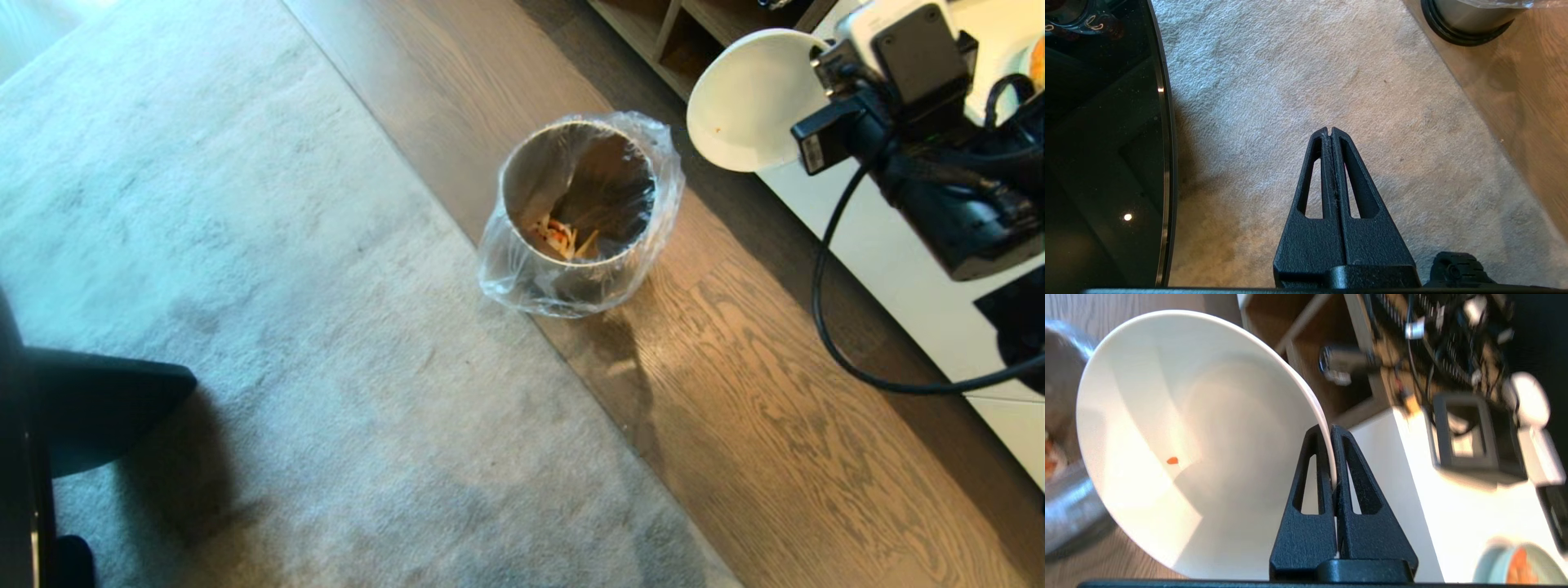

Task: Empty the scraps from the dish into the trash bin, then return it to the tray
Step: Put the bowl back to the table

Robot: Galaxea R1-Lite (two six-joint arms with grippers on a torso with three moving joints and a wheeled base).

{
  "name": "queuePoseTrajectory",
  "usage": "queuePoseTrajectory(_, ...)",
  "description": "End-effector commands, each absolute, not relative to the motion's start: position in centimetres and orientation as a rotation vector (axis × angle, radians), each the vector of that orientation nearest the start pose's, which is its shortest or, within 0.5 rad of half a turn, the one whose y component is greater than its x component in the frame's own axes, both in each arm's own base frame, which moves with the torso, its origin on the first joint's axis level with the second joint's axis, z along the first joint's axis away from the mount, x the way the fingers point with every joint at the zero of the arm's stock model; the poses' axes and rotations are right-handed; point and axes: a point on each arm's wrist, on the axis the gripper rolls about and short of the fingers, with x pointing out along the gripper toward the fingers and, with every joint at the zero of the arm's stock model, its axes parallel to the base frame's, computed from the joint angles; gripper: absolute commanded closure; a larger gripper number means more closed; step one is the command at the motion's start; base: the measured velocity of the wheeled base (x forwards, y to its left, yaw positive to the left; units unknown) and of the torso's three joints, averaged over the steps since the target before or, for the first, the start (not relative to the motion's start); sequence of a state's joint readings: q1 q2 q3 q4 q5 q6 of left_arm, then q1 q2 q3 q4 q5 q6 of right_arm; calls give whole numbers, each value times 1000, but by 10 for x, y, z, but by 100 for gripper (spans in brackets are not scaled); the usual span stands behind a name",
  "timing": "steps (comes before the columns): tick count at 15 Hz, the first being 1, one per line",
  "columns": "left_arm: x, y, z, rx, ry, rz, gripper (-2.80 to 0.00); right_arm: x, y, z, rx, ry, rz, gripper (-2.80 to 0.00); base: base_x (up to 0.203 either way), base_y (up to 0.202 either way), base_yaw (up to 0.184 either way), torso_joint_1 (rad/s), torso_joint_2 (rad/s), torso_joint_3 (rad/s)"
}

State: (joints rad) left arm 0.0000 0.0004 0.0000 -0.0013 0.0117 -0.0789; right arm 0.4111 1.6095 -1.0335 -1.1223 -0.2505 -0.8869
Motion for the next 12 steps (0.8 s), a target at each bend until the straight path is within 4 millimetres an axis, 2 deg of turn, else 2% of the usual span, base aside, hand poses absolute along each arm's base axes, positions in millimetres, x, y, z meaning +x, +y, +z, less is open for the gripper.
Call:
queuePoseTrajectory(1, -23, 0, 76, -80, -2, 12, 0, 244, 84, 332, -660, -471, -97, 0, 0, 0, 0, 0, 0, 0)
queuePoseTrajectory(4, -23, 0, 76, -80, -2, 12, 0, 238, 74, 322, -637, -361, -67, 0, 0, 0, 0, 0, 0, 0)
queuePoseTrajectory(7, -23, 0, 76, -80, -2, 12, 0, 242, 68, 315, -621, -297, -66, 0, 0, 0, 0, 0, 0, 0)
queuePoseTrajectory(9, -23, 0, 76, -80, -2, 12, 0, 247, 54, 308, -589, -209, -84, 0, 0, 0, 0, 0, 0, 0)
queuePoseTrajectory(11, -23, 0, 76, -80, -2, 12, 0, 247, 41, 294, -481, -110, -96, 0, 0, 0, 0, 0, 0, 0)
queuePoseTrajectory(12, -23, 0, 76, -80, -2, 12, 0, 246, 33, 276, -433, -43, -110, 0, 0, 0, 0, 0, 0, 0)
